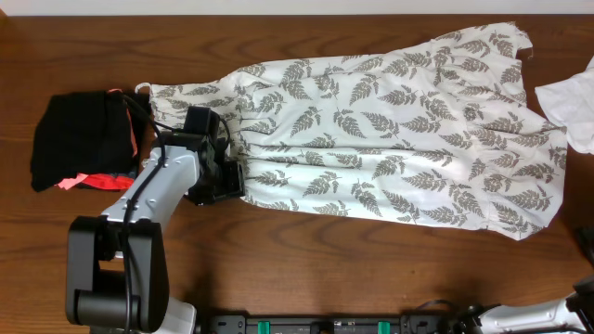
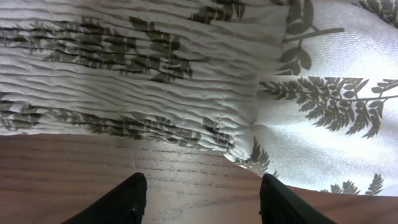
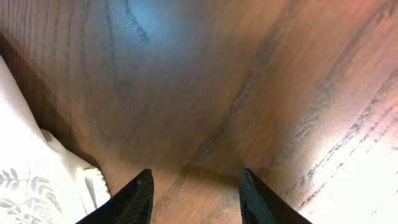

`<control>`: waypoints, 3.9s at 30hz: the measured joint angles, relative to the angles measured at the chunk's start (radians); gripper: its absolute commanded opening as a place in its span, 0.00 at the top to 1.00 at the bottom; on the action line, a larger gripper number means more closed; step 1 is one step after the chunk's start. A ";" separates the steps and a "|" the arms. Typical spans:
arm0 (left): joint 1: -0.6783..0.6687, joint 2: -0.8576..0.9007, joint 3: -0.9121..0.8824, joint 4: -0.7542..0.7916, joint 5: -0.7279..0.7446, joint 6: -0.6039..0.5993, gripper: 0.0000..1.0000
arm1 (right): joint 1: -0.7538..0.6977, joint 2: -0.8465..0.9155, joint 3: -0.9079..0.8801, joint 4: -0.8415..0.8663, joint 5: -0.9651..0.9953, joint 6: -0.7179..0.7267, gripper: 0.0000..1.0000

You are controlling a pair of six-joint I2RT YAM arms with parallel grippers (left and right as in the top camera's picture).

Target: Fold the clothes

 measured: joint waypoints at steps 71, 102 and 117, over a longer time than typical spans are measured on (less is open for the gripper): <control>0.000 0.000 0.000 -0.001 0.000 0.000 0.41 | 0.599 -0.164 0.122 0.098 0.176 0.391 0.98; 0.000 0.000 0.000 -0.001 0.000 0.000 0.41 | 0.624 -0.045 0.321 -0.202 0.227 0.112 0.01; 0.000 0.000 0.000 -0.001 0.000 0.000 0.41 | 0.404 -0.177 0.070 -0.277 0.000 -0.007 0.12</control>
